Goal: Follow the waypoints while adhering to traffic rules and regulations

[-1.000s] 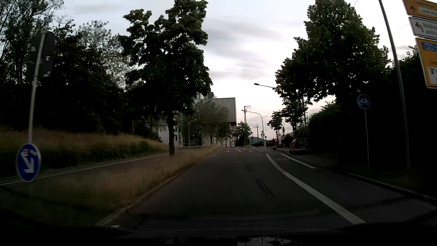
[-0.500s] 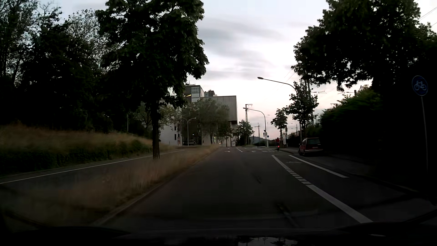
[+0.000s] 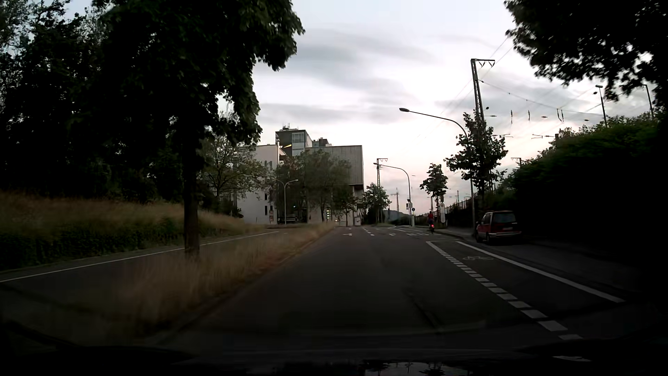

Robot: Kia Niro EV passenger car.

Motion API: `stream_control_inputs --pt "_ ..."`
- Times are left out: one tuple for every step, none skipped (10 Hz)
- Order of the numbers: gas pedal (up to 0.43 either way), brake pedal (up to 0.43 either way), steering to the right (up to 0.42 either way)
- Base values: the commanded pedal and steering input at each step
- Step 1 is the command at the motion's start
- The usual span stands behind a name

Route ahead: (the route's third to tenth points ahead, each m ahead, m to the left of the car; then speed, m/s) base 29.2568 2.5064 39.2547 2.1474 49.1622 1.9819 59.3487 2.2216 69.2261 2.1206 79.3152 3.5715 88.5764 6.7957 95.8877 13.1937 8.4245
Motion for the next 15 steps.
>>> stream_control_inputs --pt "0.26 0.0 -0.001" --pt "0.26 0.0 -0.001" --pt "0.26 0.0 -0.001" --pt "0.26 0.0 -0.001" --pt "0.26 0.0 -0.001" --pt "0.26 0.0 -0.001" --pt "0.24 0.0 -0.001" --pt "0.22 0.0 0.0" --pt "0.22 0.0 -0.001" --pt "0.22 0.0 -0.001" --pt "0.22 0.0 0.0" --pt "0.22 0.0 -0.001" --pt "0.22 0.0 0.0" --pt "0.22 0.0 0.0" --pt "0.22 0.0 0.0"
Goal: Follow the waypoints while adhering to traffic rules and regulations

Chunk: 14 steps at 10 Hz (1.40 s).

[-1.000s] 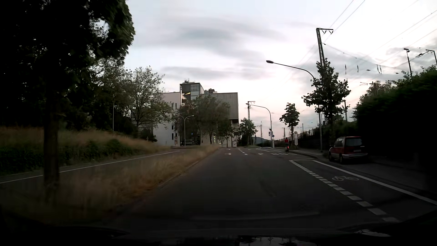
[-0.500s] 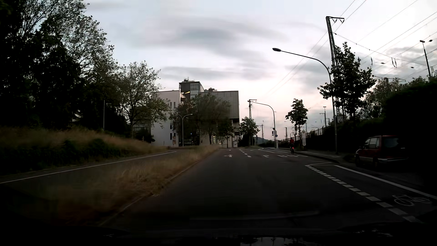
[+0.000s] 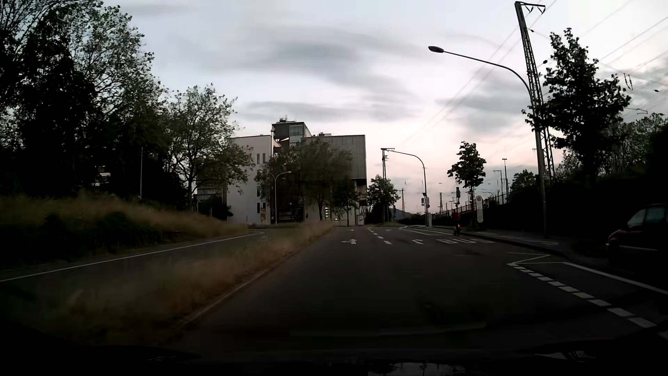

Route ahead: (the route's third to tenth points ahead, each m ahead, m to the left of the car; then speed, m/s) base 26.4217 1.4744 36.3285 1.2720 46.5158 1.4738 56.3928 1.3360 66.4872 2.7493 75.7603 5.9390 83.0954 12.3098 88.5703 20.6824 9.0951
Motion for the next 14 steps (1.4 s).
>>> stream_control_inputs --pt "0.197 0.0 0.0" --pt "0.177 0.0 0.0" --pt "0.177 0.0 0.0" --pt "0.177 0.0 0.0" --pt "0.177 0.0 0.0" --pt "0.177 0.0 0.003" --pt "0.177 0.0 0.001" --pt "0.177 0.0 0.0" --pt "0.177 0.0 0.0" --pt "0.177 0.0 0.0" --pt "0.177 0.0 0.001" --pt "0.177 0.0 0.001" --pt "0.177 0.0 0.001" --pt "0.177 0.0 0.002"
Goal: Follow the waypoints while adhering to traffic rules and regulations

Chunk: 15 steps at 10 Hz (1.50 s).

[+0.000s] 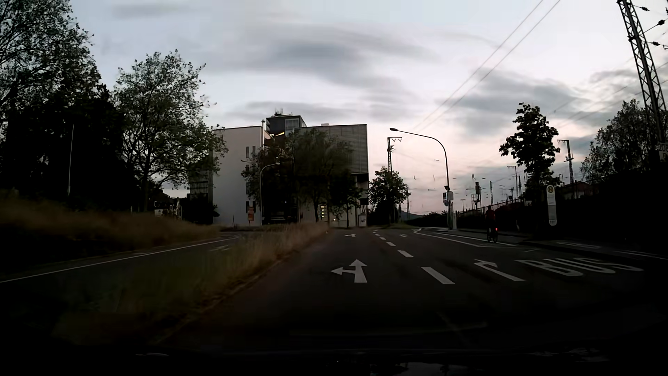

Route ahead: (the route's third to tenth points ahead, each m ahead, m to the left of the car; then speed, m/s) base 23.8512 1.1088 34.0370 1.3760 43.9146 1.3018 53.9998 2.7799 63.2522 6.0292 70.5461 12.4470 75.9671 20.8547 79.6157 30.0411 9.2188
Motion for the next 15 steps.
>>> stream_control_inputs --pt "0.177 0.0 0.002" --pt "0.177 0.0 0.002" --pt "0.177 0.0 0.005" --pt "0.177 0.0 0.009" --pt "0.169 0.0 0.012" --pt "0.169 0.0 0.011" --pt "0.169 0.0 0.01" --pt "0.157 0.0 0.009" --pt "0.13 0.0 0.008" --pt "0.098 0.0 0.007" --pt "0.067 0.0 0.008" --pt "0.059 0.0 0.007" --pt "0.059 0.0 0.007" --pt "0.059 0.0 0.007" --pt "0.059 0.0 0.007"
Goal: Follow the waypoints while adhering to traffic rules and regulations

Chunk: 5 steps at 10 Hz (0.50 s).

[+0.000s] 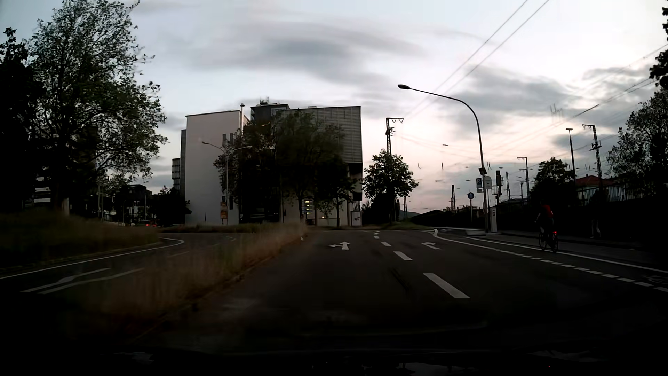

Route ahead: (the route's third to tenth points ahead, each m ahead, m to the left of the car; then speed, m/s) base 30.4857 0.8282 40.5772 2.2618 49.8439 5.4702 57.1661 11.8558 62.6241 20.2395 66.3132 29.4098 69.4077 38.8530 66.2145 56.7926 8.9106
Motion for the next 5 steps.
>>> stream_control_inputs --pt "0.059 0.0 0.007" --pt "0.059 0.0 0.007" --pt "0.059 0.0 0.007" --pt "0.059 0.0 0.006" --pt "0.059 0.0 0.005"
